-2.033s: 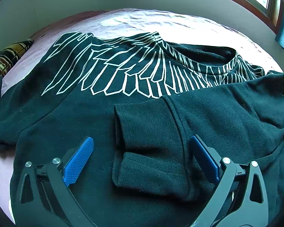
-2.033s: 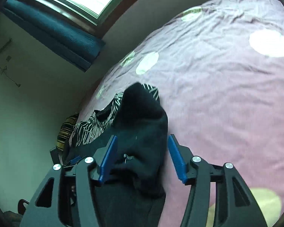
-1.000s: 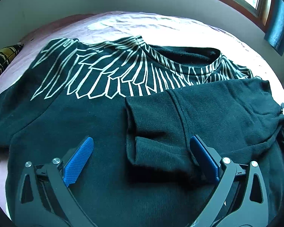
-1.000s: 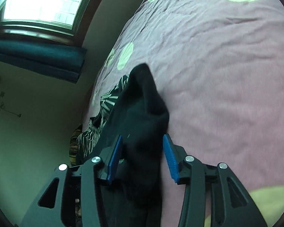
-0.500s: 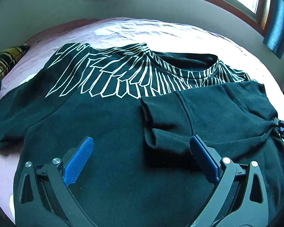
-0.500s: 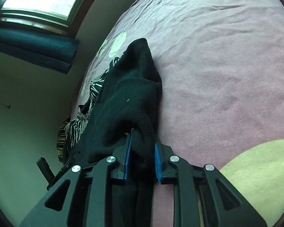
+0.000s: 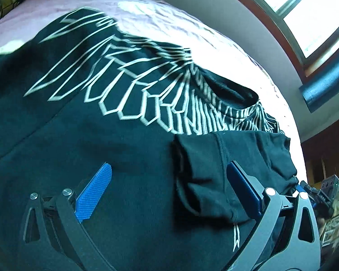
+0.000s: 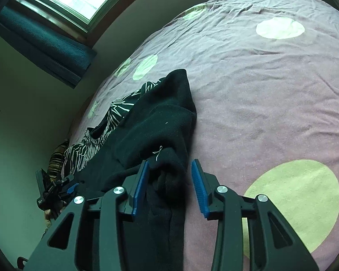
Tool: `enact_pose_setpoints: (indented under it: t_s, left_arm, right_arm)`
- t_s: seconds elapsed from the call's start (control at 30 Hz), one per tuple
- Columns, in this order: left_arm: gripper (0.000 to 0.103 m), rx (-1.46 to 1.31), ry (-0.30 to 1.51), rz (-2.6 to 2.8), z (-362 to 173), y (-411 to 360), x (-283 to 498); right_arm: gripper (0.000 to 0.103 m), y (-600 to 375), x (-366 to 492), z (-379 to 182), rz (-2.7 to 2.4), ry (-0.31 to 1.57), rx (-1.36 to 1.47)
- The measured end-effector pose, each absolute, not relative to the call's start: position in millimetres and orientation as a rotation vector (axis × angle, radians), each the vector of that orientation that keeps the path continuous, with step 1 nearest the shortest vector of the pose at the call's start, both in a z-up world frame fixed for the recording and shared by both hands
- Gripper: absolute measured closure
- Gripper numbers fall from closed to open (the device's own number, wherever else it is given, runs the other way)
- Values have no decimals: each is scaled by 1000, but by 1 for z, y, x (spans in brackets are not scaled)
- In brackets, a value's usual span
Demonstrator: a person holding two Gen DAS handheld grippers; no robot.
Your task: Fold small clothes
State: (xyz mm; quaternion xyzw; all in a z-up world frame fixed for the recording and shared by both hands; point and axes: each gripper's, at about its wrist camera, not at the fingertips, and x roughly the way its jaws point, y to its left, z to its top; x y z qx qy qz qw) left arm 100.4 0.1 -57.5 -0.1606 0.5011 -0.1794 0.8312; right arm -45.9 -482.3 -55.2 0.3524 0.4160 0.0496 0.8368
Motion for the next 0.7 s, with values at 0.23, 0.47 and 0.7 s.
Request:
enact_pose_setpoints:
  t_s: [0.23, 0.47, 0.7]
  left_arm:
    - [2, -404, 1124, -495, -66, -27, 113]
    - [53, -428, 1134, -516, -67, -40, 116]
    - [99, -484, 1038, -485, -47, -16, 102]
  right_arm:
    - [63, -477, -48, -63, 108, 881, 773]
    - [63, -478, -48, -68, 109, 873, 797]
    - [63, -482, -52, -63, 100, 856, 797]
